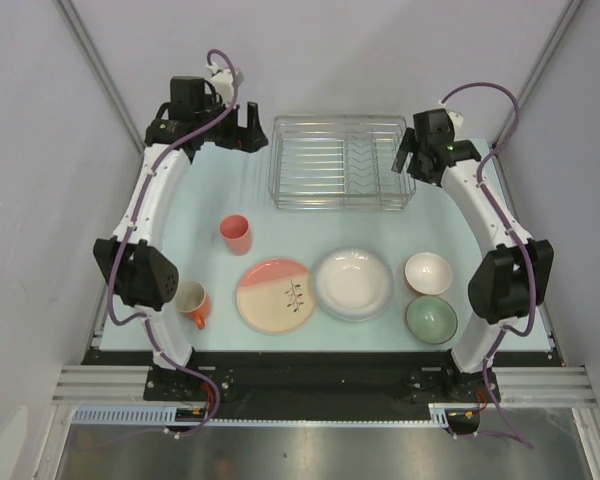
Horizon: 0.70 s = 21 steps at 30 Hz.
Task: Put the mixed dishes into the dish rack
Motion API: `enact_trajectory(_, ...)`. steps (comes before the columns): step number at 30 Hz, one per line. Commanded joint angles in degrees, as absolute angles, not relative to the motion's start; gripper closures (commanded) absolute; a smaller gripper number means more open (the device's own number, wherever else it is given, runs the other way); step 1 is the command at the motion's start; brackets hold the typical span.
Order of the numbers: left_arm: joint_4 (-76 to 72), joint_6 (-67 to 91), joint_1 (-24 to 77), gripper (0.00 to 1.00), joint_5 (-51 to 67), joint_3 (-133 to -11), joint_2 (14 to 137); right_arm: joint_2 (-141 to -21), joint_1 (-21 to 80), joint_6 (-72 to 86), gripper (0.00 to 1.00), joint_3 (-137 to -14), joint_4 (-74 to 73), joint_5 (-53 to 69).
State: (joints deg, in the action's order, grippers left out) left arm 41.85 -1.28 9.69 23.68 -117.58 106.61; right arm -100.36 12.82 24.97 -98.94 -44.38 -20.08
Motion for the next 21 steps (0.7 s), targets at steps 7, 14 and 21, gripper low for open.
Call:
enact_trajectory(7,25.58,3.25,12.57,0.00,17.94,-114.70,117.85,-111.25,14.68,23.56,0.00,-107.75,-40.69,-28.03)
enact_trajectory(14,20.48,1.50,14.23,0.00,15.04,-107.85,118.30,-117.59,13.98,23.03,0.00,-111.27,-41.04,-30.41)
enact_trajectory(21,18.55,-2.89,16.43,0.01,12.13,-97.23,114.26,-117.25,10.90,26.45,0.00,-103.21,-40.08,-26.38)
